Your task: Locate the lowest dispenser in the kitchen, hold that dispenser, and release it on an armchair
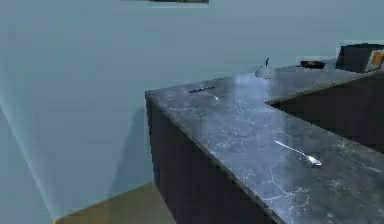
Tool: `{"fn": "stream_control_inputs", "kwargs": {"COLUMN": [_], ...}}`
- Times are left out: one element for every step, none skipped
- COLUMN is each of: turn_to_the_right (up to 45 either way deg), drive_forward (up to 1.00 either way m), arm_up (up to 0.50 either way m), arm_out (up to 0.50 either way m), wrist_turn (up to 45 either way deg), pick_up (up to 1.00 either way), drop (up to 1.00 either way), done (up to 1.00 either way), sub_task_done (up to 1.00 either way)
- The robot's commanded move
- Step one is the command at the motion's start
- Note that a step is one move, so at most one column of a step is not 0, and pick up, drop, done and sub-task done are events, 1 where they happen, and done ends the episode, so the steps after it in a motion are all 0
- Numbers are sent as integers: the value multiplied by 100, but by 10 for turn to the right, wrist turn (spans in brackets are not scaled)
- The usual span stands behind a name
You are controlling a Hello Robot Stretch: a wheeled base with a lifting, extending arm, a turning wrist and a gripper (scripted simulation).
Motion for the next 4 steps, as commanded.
{"fn": "stream_control_inputs", "kwargs": {"turn_to_the_right": [450, 450, 390, 0], "drive_forward": [0, 0, 0, 90], "arm_up": [0, 0, 0, 0], "arm_out": [0, 0, 0, 0], "wrist_turn": [0, 0, 0, 0], "pick_up": [0, 0, 0, 0], "drop": [0, 0, 0, 0], "done": [0, 0, 0, 0], "sub_task_done": [0, 0, 0, 0]}}
